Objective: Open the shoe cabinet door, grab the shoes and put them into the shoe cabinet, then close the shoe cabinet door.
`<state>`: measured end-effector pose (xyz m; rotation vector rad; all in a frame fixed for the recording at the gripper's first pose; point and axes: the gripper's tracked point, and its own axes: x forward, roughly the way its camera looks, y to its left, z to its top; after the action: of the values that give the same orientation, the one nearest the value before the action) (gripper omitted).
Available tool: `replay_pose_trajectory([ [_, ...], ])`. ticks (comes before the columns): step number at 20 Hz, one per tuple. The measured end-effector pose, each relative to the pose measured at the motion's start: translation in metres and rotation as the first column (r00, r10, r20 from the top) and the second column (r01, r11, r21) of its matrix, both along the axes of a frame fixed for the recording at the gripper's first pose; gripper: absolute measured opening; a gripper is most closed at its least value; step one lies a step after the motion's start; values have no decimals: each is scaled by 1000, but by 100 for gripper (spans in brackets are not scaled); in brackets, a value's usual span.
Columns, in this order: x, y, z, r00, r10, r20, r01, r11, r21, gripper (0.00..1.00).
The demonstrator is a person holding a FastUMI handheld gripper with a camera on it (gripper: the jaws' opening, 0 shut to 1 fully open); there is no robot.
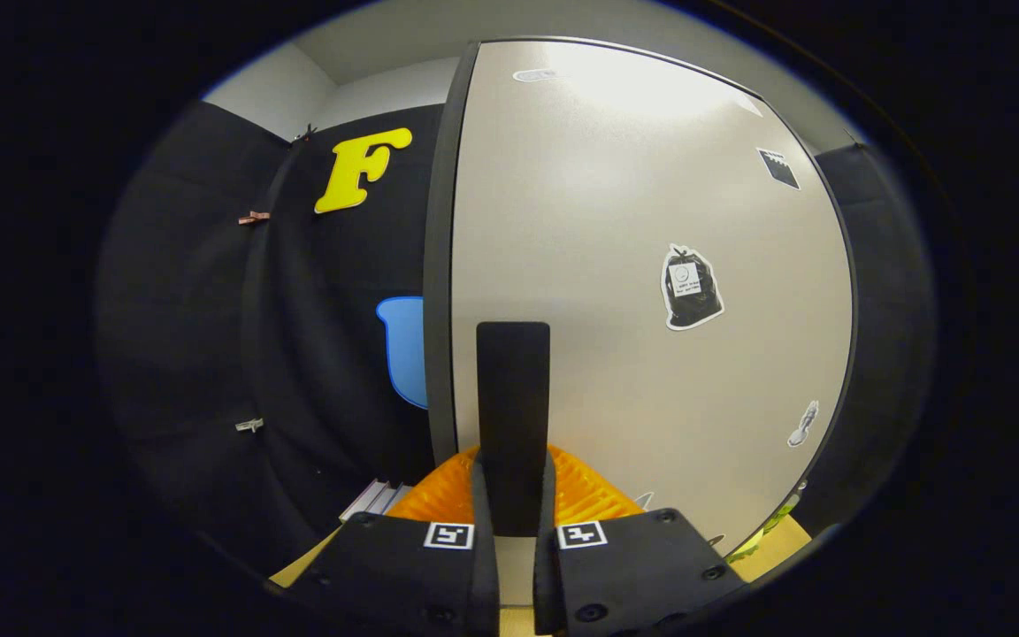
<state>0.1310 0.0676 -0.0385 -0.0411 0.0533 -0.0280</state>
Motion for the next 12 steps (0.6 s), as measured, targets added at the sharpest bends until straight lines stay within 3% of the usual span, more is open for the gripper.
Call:
replay_pose_trajectory([
  [12, -91, -16, 5, 993, 117, -22, -117, 993, 29, 19],
])
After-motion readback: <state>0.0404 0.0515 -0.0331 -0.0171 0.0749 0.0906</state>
